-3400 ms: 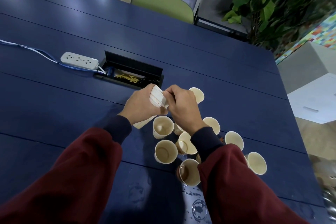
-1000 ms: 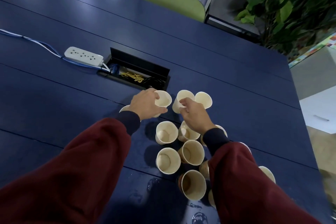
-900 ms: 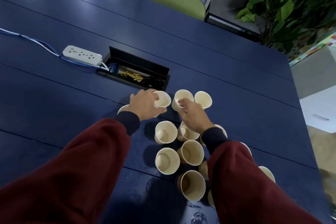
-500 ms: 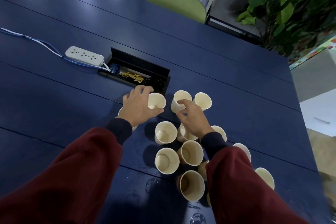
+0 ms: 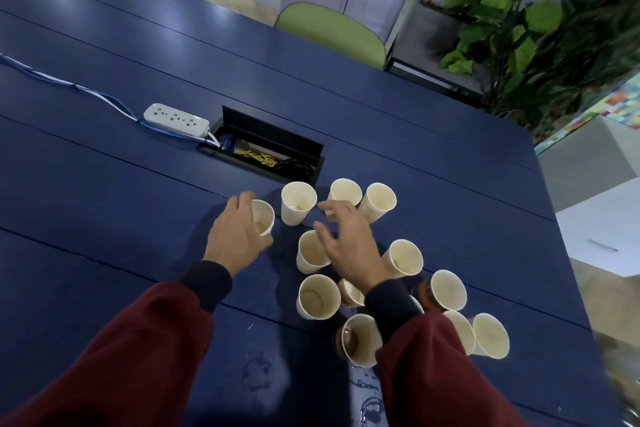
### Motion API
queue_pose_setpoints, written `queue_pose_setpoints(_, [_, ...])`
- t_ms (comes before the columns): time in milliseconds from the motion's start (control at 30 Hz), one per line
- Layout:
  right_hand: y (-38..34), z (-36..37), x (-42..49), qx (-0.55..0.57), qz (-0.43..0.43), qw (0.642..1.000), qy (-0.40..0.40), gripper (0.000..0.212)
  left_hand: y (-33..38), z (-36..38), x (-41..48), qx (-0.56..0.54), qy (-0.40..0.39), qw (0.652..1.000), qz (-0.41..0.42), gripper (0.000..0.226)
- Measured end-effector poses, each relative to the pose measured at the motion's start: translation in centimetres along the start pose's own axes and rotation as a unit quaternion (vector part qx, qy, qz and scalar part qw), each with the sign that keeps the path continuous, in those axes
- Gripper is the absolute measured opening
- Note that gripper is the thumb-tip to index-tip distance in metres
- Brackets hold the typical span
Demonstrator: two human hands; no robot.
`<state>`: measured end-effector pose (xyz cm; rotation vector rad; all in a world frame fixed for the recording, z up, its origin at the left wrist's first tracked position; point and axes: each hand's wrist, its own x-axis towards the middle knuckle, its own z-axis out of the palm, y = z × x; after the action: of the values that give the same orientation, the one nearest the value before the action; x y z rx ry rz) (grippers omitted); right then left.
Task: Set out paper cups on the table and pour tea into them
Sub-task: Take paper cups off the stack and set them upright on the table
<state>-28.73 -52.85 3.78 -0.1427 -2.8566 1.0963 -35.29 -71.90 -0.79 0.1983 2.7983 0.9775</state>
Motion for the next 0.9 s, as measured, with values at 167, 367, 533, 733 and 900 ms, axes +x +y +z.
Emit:
queue_pose_setpoints(167, [-3.3,2.4,-3.1,0.061,-0.079,0.995,-0.018,0.028,1.5,-1.5,-2.1,-0.031,0.033,0.997,0.057,0.062])
queue_pose_setpoints(367, [-2.9,2.7,-4.9,0.020,-0.062,0.998,0.021,0.021,1.5,-2.3,-5.1,-0.100,0.031,0.989,0.105,0.077])
queue_pose_setpoints(533, [-2.8,0.7,-6.7,0.070,-0.055,0.996,0.022,0.018,2.5,-2.4,-7.6,-0.147,0.007,0.984,0.104,0.064])
queue_pose_setpoints(733, [-3.1,1.1,-8.9,0.069,-0.071,0.995,-0.021,0.026,2.7,-1.8,-11.3,-0.073,-0.007,0.996,0.041,0.059])
queue_pose_setpoints(900, [-3.7,2.4,-10.4,0.052,-0.073,0.996,-0.031,0.024,0.9,-1.2,-13.4,-0.007,0.028,0.999,0.020,0.066])
